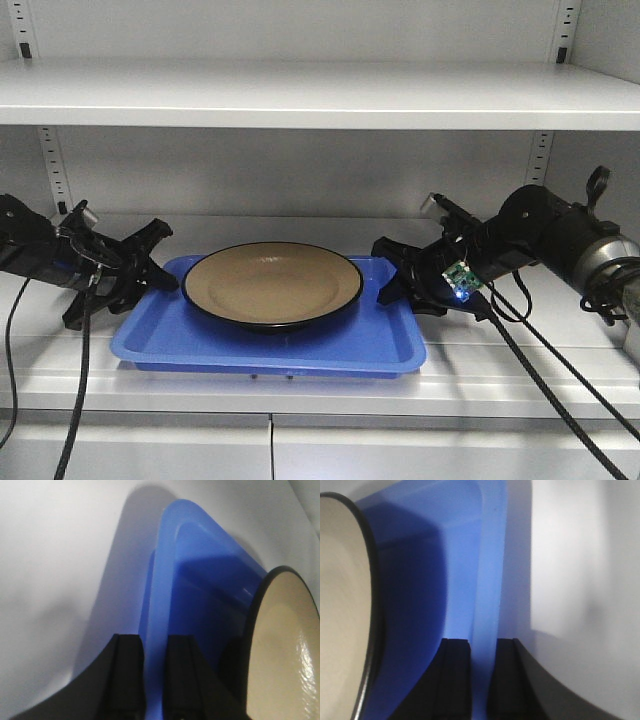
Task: Place disk in tray to left cabinet
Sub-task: 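Lower the tray onto the cabinet shelf with both grippers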
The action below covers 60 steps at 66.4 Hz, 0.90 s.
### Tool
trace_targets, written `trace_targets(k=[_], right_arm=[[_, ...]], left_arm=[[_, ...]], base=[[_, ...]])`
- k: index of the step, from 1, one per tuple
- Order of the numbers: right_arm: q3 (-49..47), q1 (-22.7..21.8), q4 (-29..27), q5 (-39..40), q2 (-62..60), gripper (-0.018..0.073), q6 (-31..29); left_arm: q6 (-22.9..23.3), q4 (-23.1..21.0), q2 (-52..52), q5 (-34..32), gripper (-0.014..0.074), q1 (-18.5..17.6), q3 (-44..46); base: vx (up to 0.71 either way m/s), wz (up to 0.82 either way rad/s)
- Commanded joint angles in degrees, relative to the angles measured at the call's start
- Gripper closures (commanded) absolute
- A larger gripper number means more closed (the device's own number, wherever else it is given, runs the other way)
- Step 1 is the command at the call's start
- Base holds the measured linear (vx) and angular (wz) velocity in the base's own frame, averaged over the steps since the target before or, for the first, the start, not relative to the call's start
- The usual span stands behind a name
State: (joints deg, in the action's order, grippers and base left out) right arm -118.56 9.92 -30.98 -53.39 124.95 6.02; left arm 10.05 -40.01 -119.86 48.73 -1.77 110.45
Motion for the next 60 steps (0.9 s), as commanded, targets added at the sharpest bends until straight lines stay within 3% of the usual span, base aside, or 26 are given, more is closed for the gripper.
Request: trace_targets(k=[1,15,25,43,60], right_arm=[[-2.0,1.5,-5.9,4.8,-3.9,0.0435,-0.6],[-2.0,1.3,-3.8,7.7,-3.9,0.0265,-0.5],[-2.0,1.3,-1.5,8.3,-4.0,0.0186,-0.5],[-2.0,1.3,2.9,11.4,-5.6,0.0163,-0.3],[-2.0,1.3,10.7,12.8,-6.9,0.0163,0.3]], left_arm=[[1.0,-7.1,3.4,-3.1,0.0534,-1.5,2.1],[0.8,-6.9,3.3,-5.5,0.0447,-1.5,2.1],[-2.9,-7.1,3.3,-6.3,0.0374,-1.4,2.1],[-8.3,-7.0,3.4,-7.7,0.0229,-1.3,2.1],[-9.6,-6.9,3.7,-14.2,0.0204,-0.9,2.1]], base=[[0.00,0.00],[0.00,0.00],[0.00,0.00],[0.00,0.00],[0.00,0.00]])
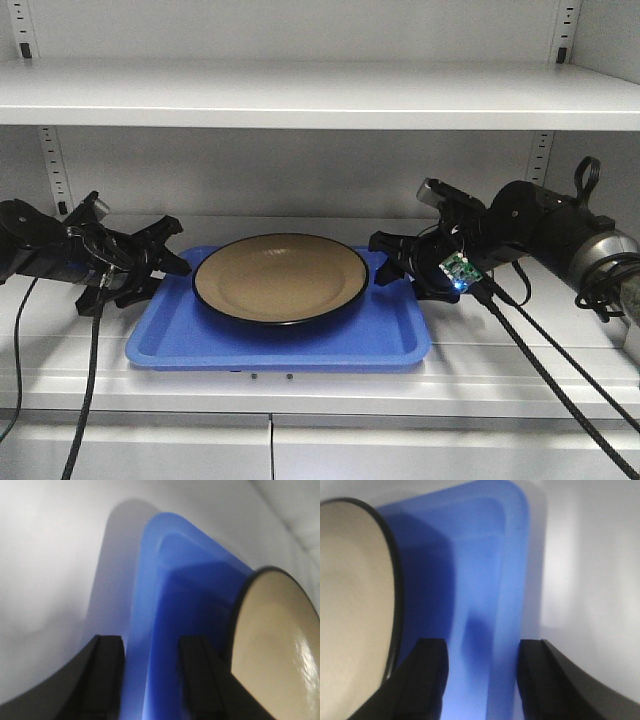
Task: Place disk in tray to left cabinet
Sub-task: 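Lower the tray onto the cabinet shelf with both grippers, then open the left gripper and withdraw it from the tray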
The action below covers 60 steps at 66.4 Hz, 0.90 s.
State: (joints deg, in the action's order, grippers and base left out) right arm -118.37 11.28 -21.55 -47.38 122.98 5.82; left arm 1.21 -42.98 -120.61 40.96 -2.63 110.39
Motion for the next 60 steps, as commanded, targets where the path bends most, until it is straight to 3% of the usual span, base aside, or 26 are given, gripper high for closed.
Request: trace_targets(k=[1,18,60], right_arm=[[-2.1,0.0,1.7,6.9,-4.9,0.0163,0.7],[-2.1,0.0,9.4,7.6,-4.9,0.0163,4.8],[-2.1,0.2,9.0,7.3,-4.9,0.0163,4.3]], left_arm=[[-0.9,-4.0,4.5,-6.8,0.0204,0.0,2.2],[-7.0,-3.6,4.5,-8.1,0.0206,0.0,2.2],[-7.1,-3.7,4.1,-6.6,0.0206,0.0,2.2]], base=[[0.00,0.00],[0.00,0.00],[0.00,0.00]])
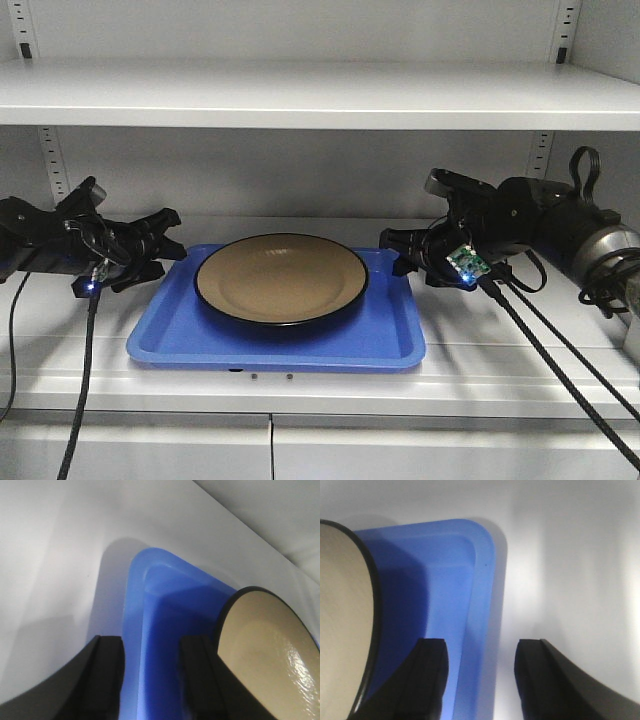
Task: Place disk in tray to left cabinet
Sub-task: 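Open the left gripper and withdraw it from the tray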
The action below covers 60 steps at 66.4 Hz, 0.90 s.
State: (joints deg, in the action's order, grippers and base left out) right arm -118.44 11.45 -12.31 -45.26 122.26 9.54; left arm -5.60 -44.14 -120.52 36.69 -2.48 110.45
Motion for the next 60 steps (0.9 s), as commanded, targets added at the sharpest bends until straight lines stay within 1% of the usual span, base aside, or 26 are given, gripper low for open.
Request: trace_targets(k=[1,10,14,16,20,27,33,36,39,43,47,53,60], right_arm=[[-2.1,0.0,-0.2,5.2,-4.2,0.0163,0.6],[-2.1,0.0,-0.2,5.3,-4.2,0.0163,0.6],[-2.1,0.0,-0.2,5.3,-4.2,0.0163,0.6],[-2.1,0.0,-0.2,5.3,-4.2,0.0163,0.6],[-2.1,0.0,-0.2,5.3,-4.2,0.0163,0.6],[-2.1,0.0,-0.2,5.3,-4.2,0.0163,0.6],[-2.1,0.0,-0.2,5.3,-4.2,0.0163,0.6],[-2.1,0.0,-0.2,5.3,-4.2,0.0163,0.6],[-2.1,0.0,-0.2,5.3,-4.2,0.0163,0.6],[-2.1,0.0,-0.2,5.3,-4.2,0.0163,0.6],[-2.1,0.0,-0.2,5.3,-4.2,0.0163,0.6],[-2.1,0.0,-0.2,5.3,-4.2,0.0163,0.6],[-2.1,0.0,-0.2,5.3,-4.2,0.0163,0.6]], left_arm=[[-0.3,-2.6,4.1,-2.3,0.0206,-0.2,2.1],[-0.3,-2.5,4.2,-2.0,0.0206,-0.2,2.1],[-0.3,-1.1,4.8,-1.7,0.0206,-0.2,2.1],[-0.3,0.6,5.4,-1.1,0.0206,-0.2,2.1],[-0.1,5.4,7.0,0.5,0.0209,-0.2,1.3],[0.4,10.1,11.5,0.0,0.0218,-0.2,-4.2],[0.5,13.7,17.3,-3.5,0.0235,-0.2,-12.3],[0.5,15.1,21.0,-6.9,0.0247,-0.2,-17.5],[0.5,15.6,24.4,-9.4,0.0260,-0.2,-22.4],[0.5,15.5,29.7,-14.6,0.0286,-0.2,-30.2],[0.5,15.9,35.9,-19.1,0.0321,-0.2,-38.6],[0.5,16.4,44.0,-23.7,0.0381,-0.2,-48.3],[0.5,19.1,54.7,-29.1,0.0470,-0.2,-59.3]], base=[[0.00,0.00],[0.00,0.00],[0.00,0.00],[0.00,0.00],[0.00,0.01],[0.00,0.01],[0.00,0.00],[0.00,0.00],[0.00,0.00],[0.00,0.00],[0.00,0.00],[0.00,0.00],[0.00,0.00]])
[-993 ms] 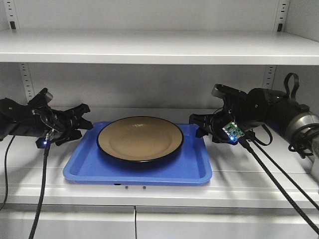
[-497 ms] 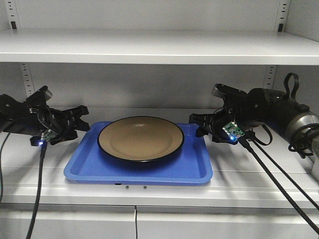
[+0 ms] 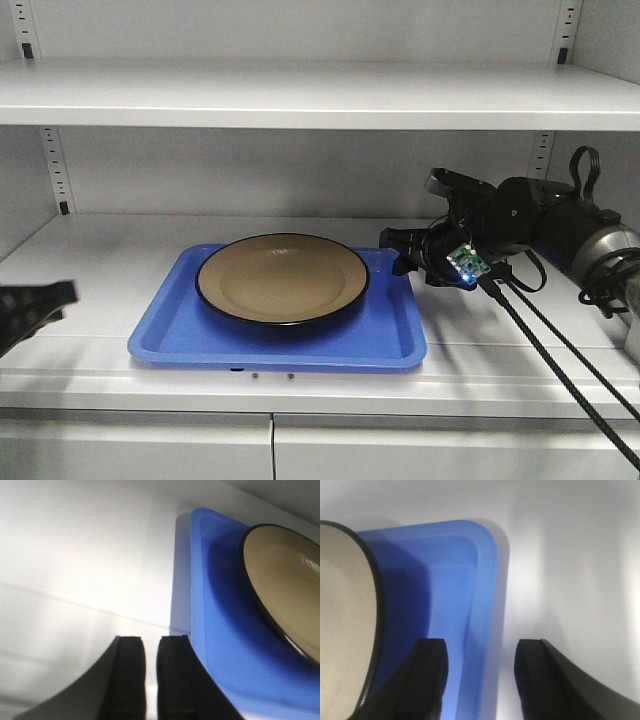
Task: Place disk in tray to left cabinet
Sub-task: 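Open the left gripper and withdraw it from the tray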
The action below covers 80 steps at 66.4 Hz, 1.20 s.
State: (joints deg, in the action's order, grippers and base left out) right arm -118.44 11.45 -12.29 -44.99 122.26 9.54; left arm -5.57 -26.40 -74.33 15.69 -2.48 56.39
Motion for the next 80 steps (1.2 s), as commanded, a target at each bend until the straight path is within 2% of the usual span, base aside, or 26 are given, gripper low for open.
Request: trace_targets(k=[1,10,13,18,30,45,54,80], right_arm=[[-2.1,0.0,-0.2,5.0,-4.2,0.0163,0.6],[-2.1,0.0,-0.2,5.0,-4.2,0.0163,0.6],[-2.1,0.0,-0.2,5.0,-4.2,0.0163,0.6],[-2.1,0.0,-0.2,5.0,-4.2,0.0163,0.6],[-2.1,0.0,-0.2,4.9,-4.2,0.0163,0.6],[-2.1,0.0,-0.2,5.0,-4.2,0.0163,0.6],[-2.1,0.0,-0.2,5.0,-4.2,0.0163,0.6],[-2.1,0.0,-0.2,5.0,-4.2,0.0163,0.6]], left_arm=[[0.4,2.4,9.8,-8.6,0.0481,-0.2,-7.2],[0.4,12.3,24.7,-12.7,0.0596,-0.2,-20.7],[0.4,14.5,29.4,-13.5,0.0606,-0.2,-25.4],[0.4,16.0,39.2,-14.4,0.0603,-0.2,-33.9],[0.4,20.4,59.5,-14.4,0.0603,-0.2,-47.2],[0.4,21.5,75.6,-14.4,0.0603,-0.2,-57.2],[0.4,21.5,74.9,-12.6,0.0603,-0.2,-59.1],[0.4,21.5,74.6,-12.6,0.0603,-0.2,-59.1]], base=[[0.00,0.00],[0.00,0.00],[0.00,0.00],[0.00,0.00],[0.00,0.00],[0.00,0.00],[0.00,0.00],[0.00,0.00]])
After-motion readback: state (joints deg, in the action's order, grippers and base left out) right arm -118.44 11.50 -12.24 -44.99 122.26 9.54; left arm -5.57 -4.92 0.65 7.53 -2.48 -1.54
